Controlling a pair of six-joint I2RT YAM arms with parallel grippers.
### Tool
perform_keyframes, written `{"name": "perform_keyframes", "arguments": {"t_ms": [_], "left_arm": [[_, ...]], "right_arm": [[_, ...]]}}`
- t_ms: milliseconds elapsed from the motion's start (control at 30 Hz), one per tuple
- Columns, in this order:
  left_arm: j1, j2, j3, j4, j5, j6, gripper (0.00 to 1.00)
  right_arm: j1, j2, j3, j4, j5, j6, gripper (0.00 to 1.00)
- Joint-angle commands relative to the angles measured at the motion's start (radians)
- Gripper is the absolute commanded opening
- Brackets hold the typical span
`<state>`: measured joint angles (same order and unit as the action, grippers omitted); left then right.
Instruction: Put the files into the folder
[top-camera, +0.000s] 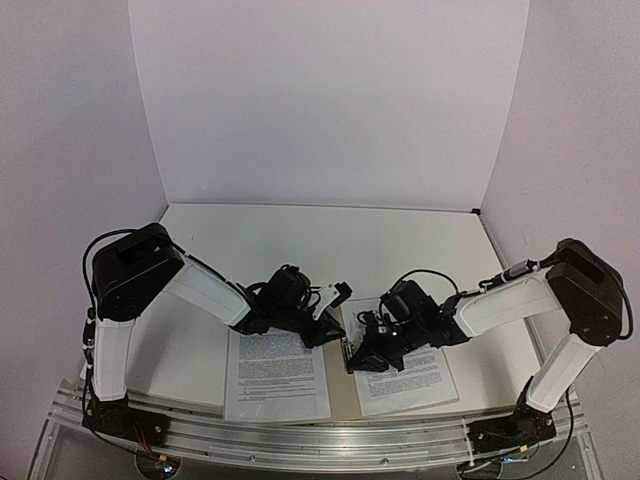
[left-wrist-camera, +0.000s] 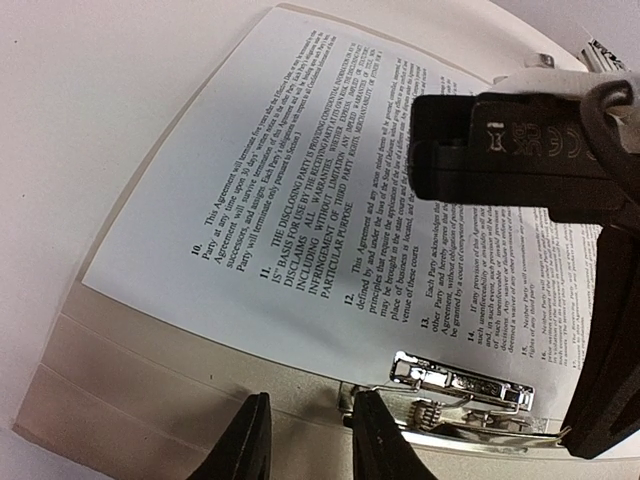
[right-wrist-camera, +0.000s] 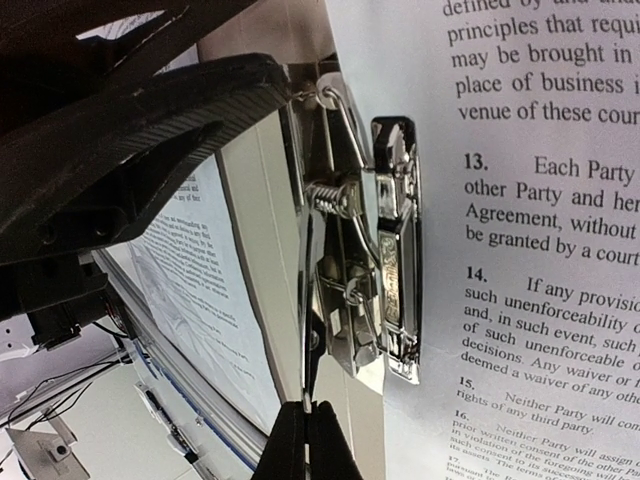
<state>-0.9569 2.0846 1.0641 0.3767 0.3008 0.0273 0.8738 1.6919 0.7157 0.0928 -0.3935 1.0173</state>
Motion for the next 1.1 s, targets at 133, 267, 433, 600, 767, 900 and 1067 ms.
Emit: {"name": "perform_keyframes", "arguments": {"t_ms": [133, 267, 433, 600, 767, 900, 1067], "left_arm": [[0.006, 0.008, -0.036, -0.057, -0.039, 0.020, 0.27], [0.008, 0.008, -0.037, -0.050, -0.036, 0.017, 0.27], [0.012, 0.008, -0.039, -0.047, -0.032, 0.019, 0.27], [0.014, 0.009, -0.040, -0.046, -0.031, 0.019, 0.26], [0.013, 0.009, -0.039, -0.043, -0.032, 0.017, 0.25], [0.014, 0.008, -0.041, -0.039, -0.028, 0.016, 0.25], [0.016, 0.009, -0.043, -0.038, -0.025, 0.013, 0.25]], "right_arm": [[-0.004, 0.088, -0.092, -0.164, 0.095, -0.031, 0.00], [-0.004, 0.120, -0.108, -0.163, 0.098, -0.036, 0.00], [-0.004, 0.130, -0.149, -0.162, 0.118, -0.029, 0.00], [-0.003, 0.154, -0.164, -0.155, 0.125, -0.034, 0.00], [-0.003, 0.216, -0.157, -0.141, 0.111, -0.052, 0.00], [-0.003, 0.220, -0.206, -0.140, 0.116, -0.018, 0.00], [-0.004, 0.236, -0.239, -0.142, 0.129, 0.029, 0.00]]}}
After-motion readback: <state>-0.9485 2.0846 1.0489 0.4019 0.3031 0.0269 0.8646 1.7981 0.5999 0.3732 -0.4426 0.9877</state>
